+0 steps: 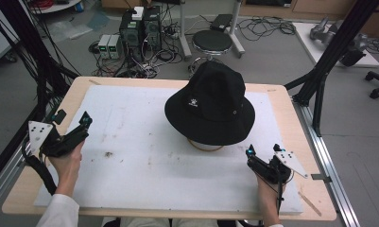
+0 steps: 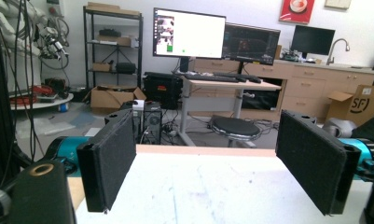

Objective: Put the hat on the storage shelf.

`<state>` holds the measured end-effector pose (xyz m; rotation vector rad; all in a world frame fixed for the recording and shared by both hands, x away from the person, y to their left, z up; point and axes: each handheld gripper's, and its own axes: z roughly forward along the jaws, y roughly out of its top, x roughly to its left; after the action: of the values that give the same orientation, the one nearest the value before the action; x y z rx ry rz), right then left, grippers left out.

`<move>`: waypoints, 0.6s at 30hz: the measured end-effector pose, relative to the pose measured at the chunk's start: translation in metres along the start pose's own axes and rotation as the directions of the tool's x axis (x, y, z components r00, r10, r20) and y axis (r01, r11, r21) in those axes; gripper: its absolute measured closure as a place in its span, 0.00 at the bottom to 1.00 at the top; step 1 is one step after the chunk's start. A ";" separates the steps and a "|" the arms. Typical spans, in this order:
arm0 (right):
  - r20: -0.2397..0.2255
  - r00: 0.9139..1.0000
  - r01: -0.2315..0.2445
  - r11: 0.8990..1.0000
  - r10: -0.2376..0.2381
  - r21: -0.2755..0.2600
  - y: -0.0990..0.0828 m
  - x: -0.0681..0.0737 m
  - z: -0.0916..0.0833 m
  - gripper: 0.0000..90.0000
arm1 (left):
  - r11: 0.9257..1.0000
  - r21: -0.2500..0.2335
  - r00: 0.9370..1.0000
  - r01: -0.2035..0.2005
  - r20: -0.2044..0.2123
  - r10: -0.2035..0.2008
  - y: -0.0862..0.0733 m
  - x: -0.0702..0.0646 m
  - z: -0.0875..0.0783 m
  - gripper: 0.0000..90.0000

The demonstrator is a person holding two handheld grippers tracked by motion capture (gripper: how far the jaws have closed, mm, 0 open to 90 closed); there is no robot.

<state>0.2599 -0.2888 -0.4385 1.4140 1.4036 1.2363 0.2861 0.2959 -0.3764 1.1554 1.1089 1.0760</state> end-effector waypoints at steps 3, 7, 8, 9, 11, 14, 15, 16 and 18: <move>0.001 1.000 0.001 1.000 -0.001 0.004 0.000 0.000 0.001 0.09 | 1.000 0.011 1.000 -0.001 -0.015 0.001 -0.006 0.004 -0.003 0.23; 0.005 1.000 0.007 1.000 -0.007 0.001 0.000 0.000 0.000 0.09 | 1.000 0.021 1.000 0.005 -0.027 -0.004 -0.014 0.008 -0.007 0.22; 0.006 1.000 0.008 1.000 -0.008 0.001 0.000 0.000 0.000 0.09 | 1.000 0.024 1.000 0.006 -0.028 -0.006 -0.016 0.008 -0.008 0.22; 0.007 1.000 0.008 1.000 -0.008 0.001 0.000 0.000 0.000 0.09 | 1.000 0.027 1.000 0.007 -0.027 -0.006 -0.019 0.009 -0.008 0.22; 0.005 1.000 0.006 1.000 -0.006 0.002 0.000 0.000 0.000 0.09 | 0.999 0.032 1.000 0.005 -0.024 -0.004 -0.024 0.009 -0.009 0.22; 0.007 1.000 -0.001 1.000 0.001 0.003 0.000 0.000 0.000 0.09 | 0.999 0.049 0.999 -0.001 -0.034 0.003 -0.034 0.008 -0.011 0.22; 0.007 1.000 -0.002 1.000 0.002 0.004 0.000 0.000 0.000 0.09 | 0.998 0.056 0.999 -0.005 -0.039 0.007 -0.037 0.009 -0.011 0.22; 0.006 1.000 -0.003 1.000 0.003 0.004 0.000 0.000 0.000 0.09 | 0.998 0.058 0.999 -0.007 -0.046 0.010 -0.039 0.009 -0.011 0.22; 0.005 1.000 -0.004 1.000 0.004 0.001 0.000 0.000 0.000 0.09 | 0.998 0.060 0.998 -0.017 -0.060 0.021 -0.041 0.011 -0.013 0.23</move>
<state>0.2593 -0.2885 -0.4386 1.4198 1.3985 1.2336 0.2771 0.3049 -0.4194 1.1892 1.1858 1.1055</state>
